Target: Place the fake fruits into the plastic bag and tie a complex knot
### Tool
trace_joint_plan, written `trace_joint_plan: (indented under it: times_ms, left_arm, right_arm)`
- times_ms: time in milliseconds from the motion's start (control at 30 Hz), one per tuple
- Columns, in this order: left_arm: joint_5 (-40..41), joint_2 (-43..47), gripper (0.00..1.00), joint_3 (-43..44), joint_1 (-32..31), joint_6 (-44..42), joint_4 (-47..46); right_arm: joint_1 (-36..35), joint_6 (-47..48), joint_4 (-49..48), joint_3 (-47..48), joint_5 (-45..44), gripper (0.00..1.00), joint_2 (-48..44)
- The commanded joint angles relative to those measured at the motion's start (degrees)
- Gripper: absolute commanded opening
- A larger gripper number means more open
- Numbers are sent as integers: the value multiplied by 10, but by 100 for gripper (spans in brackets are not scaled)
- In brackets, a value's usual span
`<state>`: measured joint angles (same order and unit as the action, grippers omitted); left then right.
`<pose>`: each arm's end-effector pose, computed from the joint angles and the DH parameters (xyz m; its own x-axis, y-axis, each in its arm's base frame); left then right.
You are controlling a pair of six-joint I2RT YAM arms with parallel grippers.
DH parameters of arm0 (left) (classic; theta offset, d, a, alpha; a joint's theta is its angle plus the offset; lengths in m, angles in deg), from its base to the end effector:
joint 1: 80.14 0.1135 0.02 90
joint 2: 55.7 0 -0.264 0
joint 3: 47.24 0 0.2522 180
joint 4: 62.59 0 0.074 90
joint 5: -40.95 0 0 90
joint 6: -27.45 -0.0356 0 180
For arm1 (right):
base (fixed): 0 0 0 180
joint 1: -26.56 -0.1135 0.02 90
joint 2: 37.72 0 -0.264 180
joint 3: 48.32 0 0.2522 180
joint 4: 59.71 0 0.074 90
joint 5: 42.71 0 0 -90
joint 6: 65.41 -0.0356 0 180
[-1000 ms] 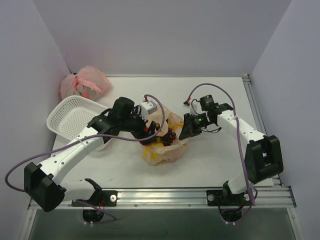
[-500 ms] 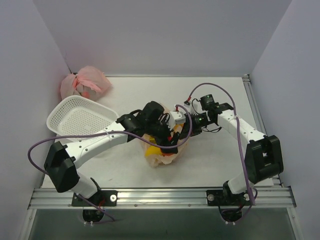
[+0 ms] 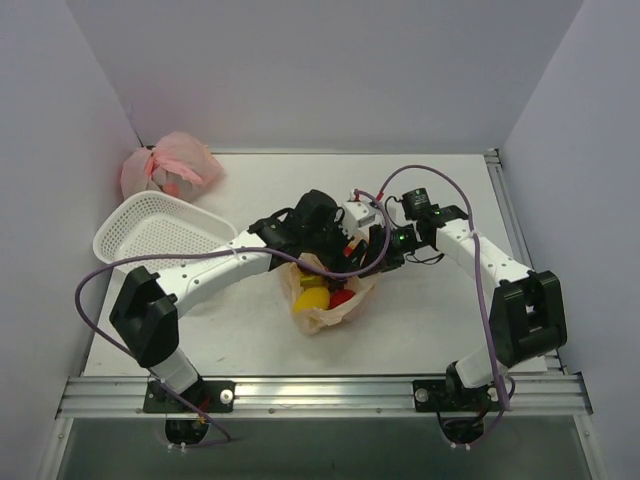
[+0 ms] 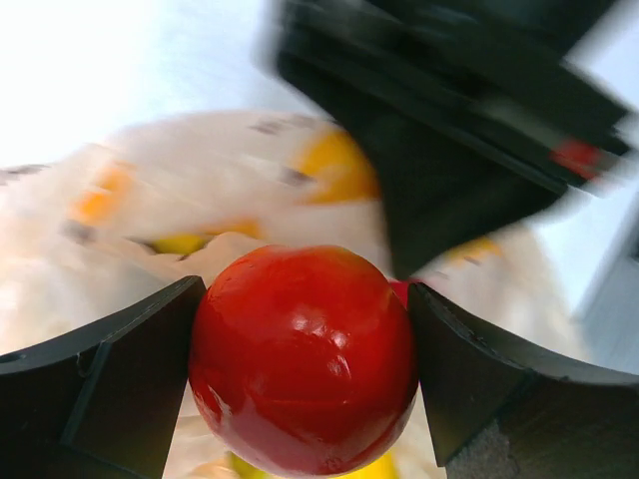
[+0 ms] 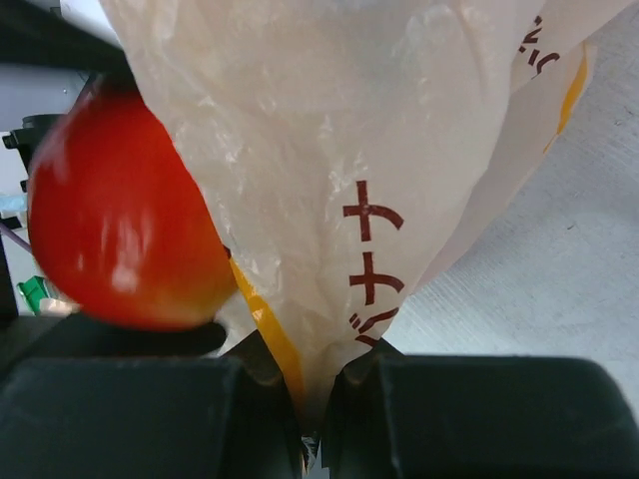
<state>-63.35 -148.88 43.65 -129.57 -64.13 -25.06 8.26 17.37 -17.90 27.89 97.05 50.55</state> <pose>0.2339 -0.2868 0.2975 -0.3926 0.4997 -0.7721 0.8706 0.4725 -0.1369 0.2913 0.1250 0.2463 -0.8400 -0.1923 -0.5075 -0.5288 0.5001 0.6858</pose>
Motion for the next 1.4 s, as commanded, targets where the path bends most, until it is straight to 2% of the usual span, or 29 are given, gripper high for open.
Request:
trace_joint_plan:
  times_ms: [0,133,233,300,400,433,500,533,633,833,1000,1167,1367]
  left_arm:
    - [95,-30,77,43,23,-31,-67]
    - [139,-48,81,44,25,-57,-91]
    - [138,-52,93,40,26,-53,-110]
    - [108,-47,97,37,27,-38,-118]
    - [51,-38,97,37,28,-25,-113]
    - [11,-37,92,37,28,-24,-108]
    - [-12,-38,74,43,28,-14,-86]
    - [-22,-37,62,44,28,-4,-74]
    - [-42,-25,53,40,43,13,-67]
    - [-95,21,51,29,68,42,-51]
    - [-151,70,49,6,57,54,-29]
    - [-132,88,49,-54,22,56,-3]
    - [-107,57,49,-57,-11,94,-24]
  right_arm:
    - [4,9,8,14,15,0,-4]
    - [4,9,8,19,14,0,-1]
    - [4,6,9,21,14,0,2]
    - [5,7,8,25,13,0,8]
    - [6,6,8,27,14,0,14]
    - [6,7,8,28,14,0,16]
    - [7,6,8,30,17,0,21]
    - [8,6,9,31,17,0,22]
    - [10,6,8,29,17,0,23]
    - [17,12,8,26,18,0,23]
    - [19,15,8,21,23,0,20]
    - [20,18,8,16,29,0,16]
    - [19,27,8,-1,32,0,7]
